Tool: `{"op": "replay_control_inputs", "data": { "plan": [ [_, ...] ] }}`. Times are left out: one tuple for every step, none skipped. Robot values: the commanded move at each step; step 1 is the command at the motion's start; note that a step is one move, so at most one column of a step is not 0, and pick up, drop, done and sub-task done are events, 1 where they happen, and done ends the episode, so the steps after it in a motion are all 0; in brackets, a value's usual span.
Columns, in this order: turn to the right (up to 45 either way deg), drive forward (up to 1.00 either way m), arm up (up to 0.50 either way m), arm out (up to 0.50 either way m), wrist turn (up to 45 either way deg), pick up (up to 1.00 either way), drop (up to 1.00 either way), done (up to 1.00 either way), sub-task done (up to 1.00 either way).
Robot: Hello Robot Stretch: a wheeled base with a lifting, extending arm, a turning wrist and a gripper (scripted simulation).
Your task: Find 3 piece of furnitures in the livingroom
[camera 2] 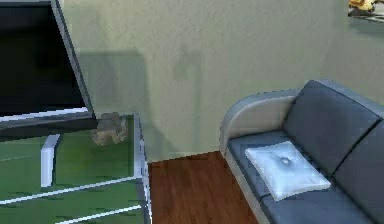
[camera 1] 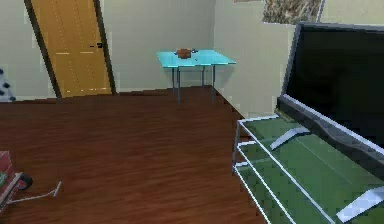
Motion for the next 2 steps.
{"op": "replay_control_inputs", "data": {
  "plan": [
    [-9.0,0.00,0.00,0.00,0.0,0.00,0.00,0.00,0.00],
    [0.0,1.00,0.00,0.00,0.0,0.00,0.00,0.00,0.00]
  ]
}}
